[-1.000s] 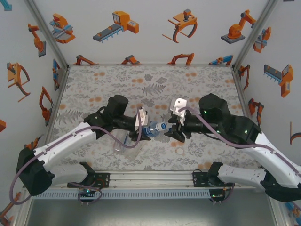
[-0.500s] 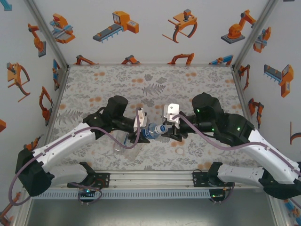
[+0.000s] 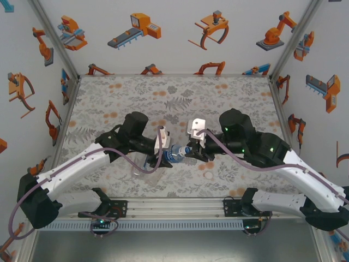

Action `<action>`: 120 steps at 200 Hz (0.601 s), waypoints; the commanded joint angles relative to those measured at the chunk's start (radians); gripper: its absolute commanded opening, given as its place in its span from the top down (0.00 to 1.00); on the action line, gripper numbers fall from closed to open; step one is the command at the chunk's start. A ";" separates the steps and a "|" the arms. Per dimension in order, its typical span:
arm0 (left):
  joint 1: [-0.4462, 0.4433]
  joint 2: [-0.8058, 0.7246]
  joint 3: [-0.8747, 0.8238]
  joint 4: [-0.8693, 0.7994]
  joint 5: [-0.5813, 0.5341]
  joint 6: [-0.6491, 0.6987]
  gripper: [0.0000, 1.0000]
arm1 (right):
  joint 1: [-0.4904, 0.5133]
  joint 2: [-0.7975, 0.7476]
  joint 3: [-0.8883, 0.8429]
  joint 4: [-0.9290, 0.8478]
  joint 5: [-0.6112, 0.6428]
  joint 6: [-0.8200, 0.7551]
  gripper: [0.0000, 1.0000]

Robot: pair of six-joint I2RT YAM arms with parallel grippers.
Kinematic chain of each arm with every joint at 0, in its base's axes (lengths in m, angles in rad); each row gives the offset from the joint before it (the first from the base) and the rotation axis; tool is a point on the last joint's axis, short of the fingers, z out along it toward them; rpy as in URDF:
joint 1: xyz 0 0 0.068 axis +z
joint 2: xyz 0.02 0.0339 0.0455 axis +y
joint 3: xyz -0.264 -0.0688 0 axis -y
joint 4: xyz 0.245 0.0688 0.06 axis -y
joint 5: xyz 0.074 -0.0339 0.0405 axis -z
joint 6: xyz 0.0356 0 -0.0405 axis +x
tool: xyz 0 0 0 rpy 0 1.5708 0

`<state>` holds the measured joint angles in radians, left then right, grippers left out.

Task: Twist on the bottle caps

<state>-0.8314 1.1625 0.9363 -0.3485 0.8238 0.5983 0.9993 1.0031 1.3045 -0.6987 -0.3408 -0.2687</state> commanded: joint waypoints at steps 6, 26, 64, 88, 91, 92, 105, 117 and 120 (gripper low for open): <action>-0.005 -0.001 0.014 0.102 0.020 -0.028 1.00 | 0.008 -0.013 -0.063 0.086 0.149 0.275 0.86; -0.005 0.009 0.000 0.183 -0.021 -0.066 1.00 | 0.008 -0.011 -0.080 0.089 0.321 0.578 0.95; -0.005 0.056 0.007 0.260 -0.108 -0.068 1.00 | 0.008 0.043 -0.040 -0.086 0.511 1.319 1.00; -0.005 0.092 0.030 0.260 -0.120 -0.049 1.00 | 0.008 0.043 -0.084 -0.039 0.515 1.497 1.00; -0.005 0.096 0.034 0.258 -0.120 -0.048 1.00 | 0.008 0.044 -0.085 -0.037 0.517 1.502 1.00; -0.005 0.097 0.035 0.257 -0.120 -0.047 1.00 | 0.009 0.045 -0.086 -0.036 0.519 1.504 1.00; -0.005 0.107 0.042 0.255 -0.117 -0.043 1.00 | 0.008 0.053 -0.079 -0.045 0.539 1.505 1.00; -0.005 0.111 0.045 0.253 -0.114 -0.039 1.00 | 0.008 0.054 -0.071 -0.045 0.553 1.484 1.00; -0.005 0.112 0.047 0.248 -0.113 -0.036 1.00 | 0.008 0.054 -0.068 -0.044 0.555 1.475 1.00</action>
<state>-0.8295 1.2743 0.9272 -0.2081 0.6693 0.5514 0.9970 1.0351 1.2423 -0.7536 0.1982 1.0721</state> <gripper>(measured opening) 0.546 0.341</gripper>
